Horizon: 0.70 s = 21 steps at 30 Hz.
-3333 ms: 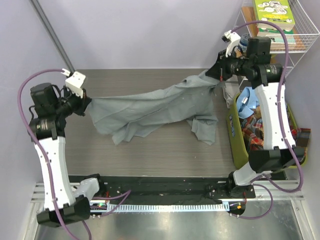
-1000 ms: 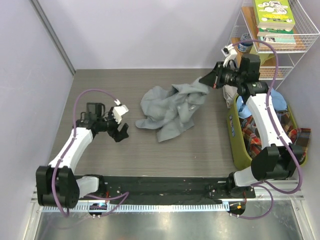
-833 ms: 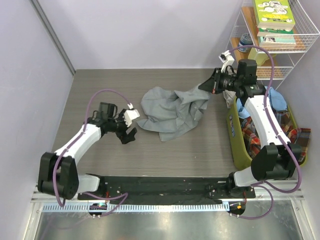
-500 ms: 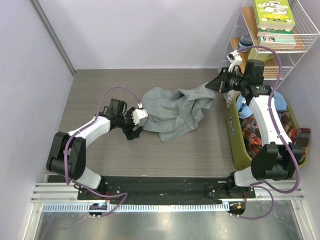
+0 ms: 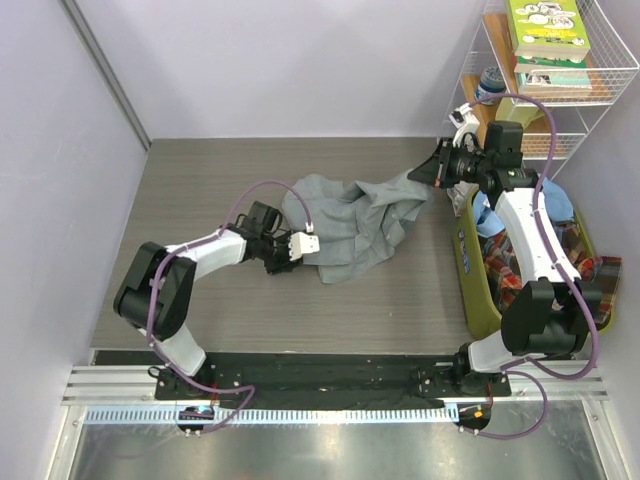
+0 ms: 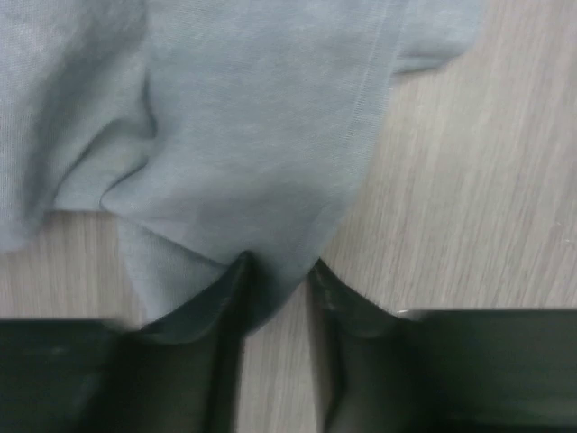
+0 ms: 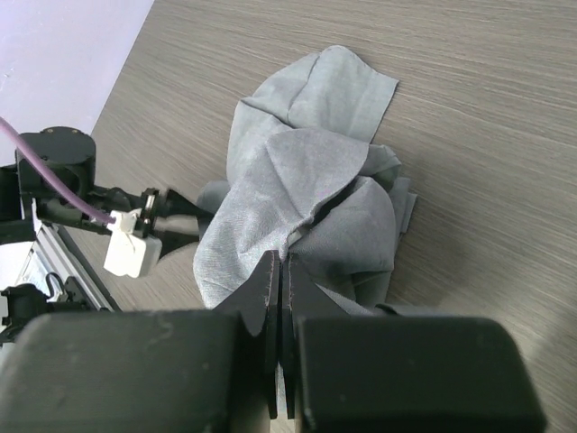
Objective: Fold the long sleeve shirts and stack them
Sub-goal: Flatten the shirt out
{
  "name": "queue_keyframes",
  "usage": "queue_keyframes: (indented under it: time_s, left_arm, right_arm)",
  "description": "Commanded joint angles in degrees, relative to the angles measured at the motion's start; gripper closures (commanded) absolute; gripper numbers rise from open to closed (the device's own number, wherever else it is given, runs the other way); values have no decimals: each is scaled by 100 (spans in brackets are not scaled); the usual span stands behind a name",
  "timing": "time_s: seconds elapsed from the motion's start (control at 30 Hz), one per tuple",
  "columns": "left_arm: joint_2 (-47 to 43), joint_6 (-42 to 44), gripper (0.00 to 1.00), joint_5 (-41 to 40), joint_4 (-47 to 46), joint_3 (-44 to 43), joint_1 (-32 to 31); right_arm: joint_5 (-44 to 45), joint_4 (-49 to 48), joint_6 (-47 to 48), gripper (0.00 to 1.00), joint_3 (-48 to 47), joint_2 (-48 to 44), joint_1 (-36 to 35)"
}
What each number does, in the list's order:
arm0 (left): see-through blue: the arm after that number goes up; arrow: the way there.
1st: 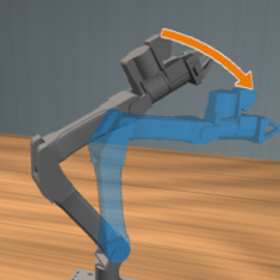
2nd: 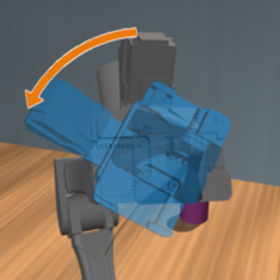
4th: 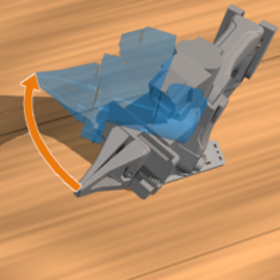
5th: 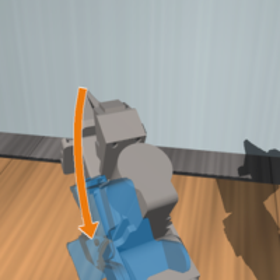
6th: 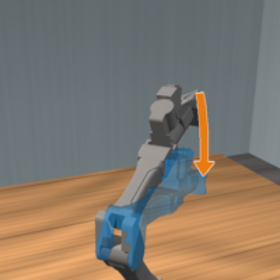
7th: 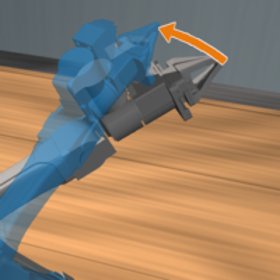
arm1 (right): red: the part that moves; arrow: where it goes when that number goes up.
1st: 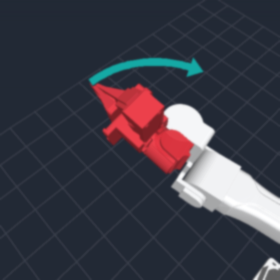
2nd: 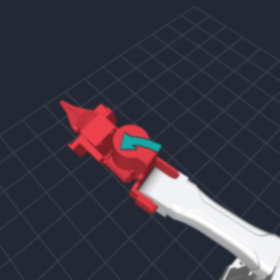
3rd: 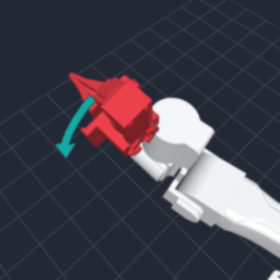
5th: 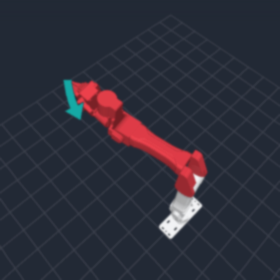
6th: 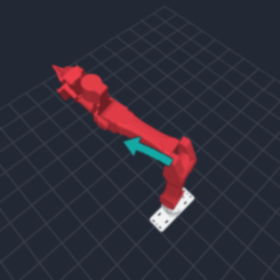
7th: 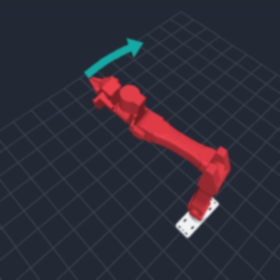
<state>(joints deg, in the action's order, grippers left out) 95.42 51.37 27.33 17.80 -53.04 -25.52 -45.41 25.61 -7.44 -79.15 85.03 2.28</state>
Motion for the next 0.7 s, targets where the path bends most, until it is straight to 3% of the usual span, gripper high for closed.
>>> queue_keyframes:
  time_s: [0.0, 0.07, 0.23, 0.4, 0.5, 0.53, 0.67]
  left_arm:
    - [-66, -328, 84, -439, -332, -338, -6]
    - [-303, -838, 100, -256, 11, -522, 169]
    - [-2033, -1691, 100, 211, 1896, -699, 871]
    - [-3912, -2307, 100, 142, 3088, -901, 1540]
    - [-4355, -2710, 100, -340, 2950, -1068, 1717]
    - [-4443, -2825, 100, -847, 2800, -1155, 1743]
    - [-3761, -3125, 100, -1687, 1913, -1656, 1892]
  right_arm:
    - [-100, 84, 138, 99, -285, -171, 26]
    - [-39, 286, 286, 99, -276, -268, 35]
    - [-3, 857, 498, 99, -258, -715, 35]
    - [-30, 1280, 674, 99, -197, -1199, 35]
    - [233, 1280, 718, 99, -468, -1288, 35]
    - [356, 1176, 709, 99, -687, -1262, 27]
    - [910, 614, 578, 99, -1320, -517, 35]
